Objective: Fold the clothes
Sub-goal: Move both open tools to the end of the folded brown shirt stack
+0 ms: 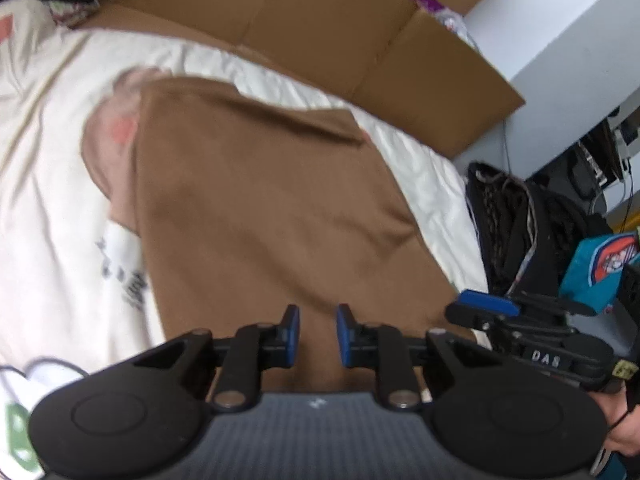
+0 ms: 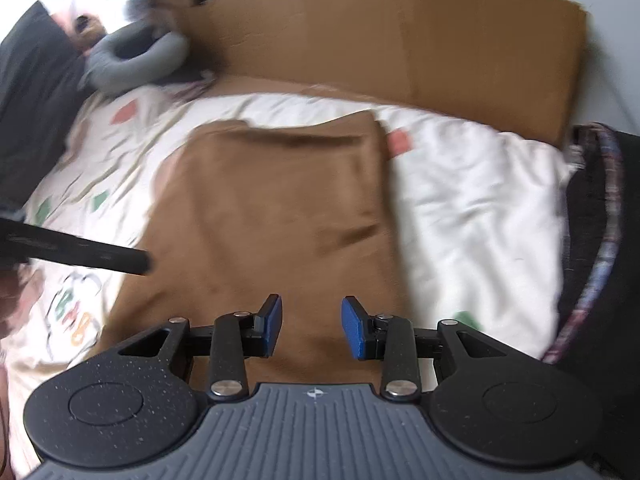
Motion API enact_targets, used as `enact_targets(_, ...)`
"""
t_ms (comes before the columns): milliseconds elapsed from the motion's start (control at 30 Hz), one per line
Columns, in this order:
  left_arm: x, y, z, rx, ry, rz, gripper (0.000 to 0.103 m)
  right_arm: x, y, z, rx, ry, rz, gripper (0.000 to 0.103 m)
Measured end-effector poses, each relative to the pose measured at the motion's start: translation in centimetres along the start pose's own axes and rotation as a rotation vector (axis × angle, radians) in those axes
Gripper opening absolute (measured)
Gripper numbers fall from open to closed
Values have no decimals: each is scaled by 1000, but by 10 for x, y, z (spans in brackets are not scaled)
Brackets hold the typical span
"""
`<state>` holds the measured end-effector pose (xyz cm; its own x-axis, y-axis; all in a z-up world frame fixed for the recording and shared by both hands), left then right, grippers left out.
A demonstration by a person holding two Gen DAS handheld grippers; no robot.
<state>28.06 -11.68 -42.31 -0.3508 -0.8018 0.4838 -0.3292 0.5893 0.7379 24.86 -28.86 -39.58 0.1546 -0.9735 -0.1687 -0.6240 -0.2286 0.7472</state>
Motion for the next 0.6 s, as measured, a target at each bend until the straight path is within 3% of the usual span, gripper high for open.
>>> enact_targets(133, 12, -14, 19, -35, -24, 19, 15, -16, -9, 7, -13, 30, -35, 39)
enact_targets(333, 17, -28, 43, -76, -89, -2, 15, -16, -28, 24, -53, 83, -7, 39)
enact_targets(600, 9, -19, 53, -63, -148, -20, 15, -5, -34, 31, -57, 134, 22, 38)
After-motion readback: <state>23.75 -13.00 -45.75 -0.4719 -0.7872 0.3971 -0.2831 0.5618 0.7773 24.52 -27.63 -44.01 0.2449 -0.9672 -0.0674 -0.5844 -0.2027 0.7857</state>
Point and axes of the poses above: each gripper's, at about its wrist camera, not at the fingertips, and y roughly against the way its jaws point, x to its right, z to its underside, the point moved 8 cm from there along -y, roughly the way its jaws point, and after that the axes turned 3 degrees about x, right-handed, at the moved point
